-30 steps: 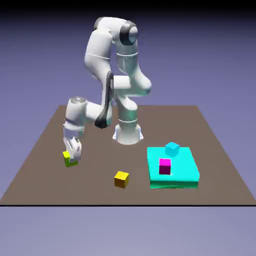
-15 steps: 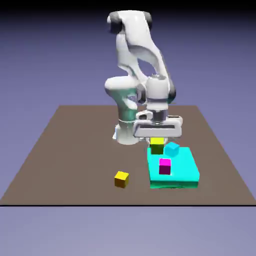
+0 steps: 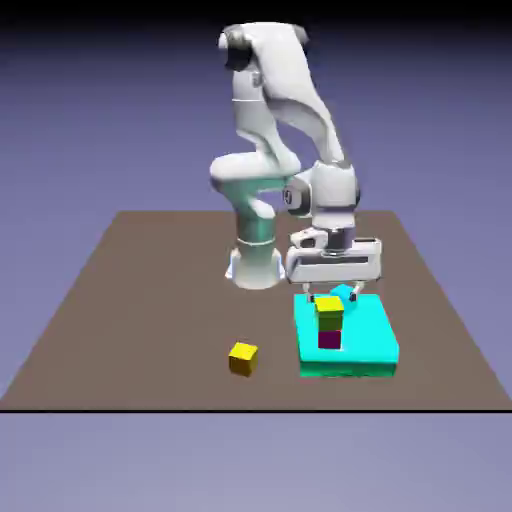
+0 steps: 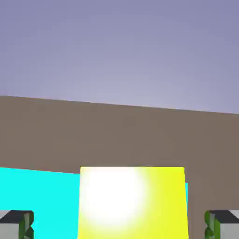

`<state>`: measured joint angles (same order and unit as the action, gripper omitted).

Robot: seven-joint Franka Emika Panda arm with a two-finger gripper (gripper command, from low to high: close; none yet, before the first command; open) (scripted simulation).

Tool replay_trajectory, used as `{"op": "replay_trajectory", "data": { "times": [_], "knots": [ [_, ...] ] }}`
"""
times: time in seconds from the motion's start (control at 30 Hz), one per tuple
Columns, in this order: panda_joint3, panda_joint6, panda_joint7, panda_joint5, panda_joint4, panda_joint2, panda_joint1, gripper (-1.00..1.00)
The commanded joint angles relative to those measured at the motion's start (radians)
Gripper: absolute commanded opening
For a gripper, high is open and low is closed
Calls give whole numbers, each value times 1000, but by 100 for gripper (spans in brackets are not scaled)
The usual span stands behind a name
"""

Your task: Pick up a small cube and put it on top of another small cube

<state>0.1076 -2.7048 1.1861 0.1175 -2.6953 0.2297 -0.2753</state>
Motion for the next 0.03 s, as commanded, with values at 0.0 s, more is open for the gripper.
{"op": "replay_trajectory", "data": {
  "times": [0.0],
  "knots": [
    [1,4,-3,-3,0,5,0,100]
  ]
}}
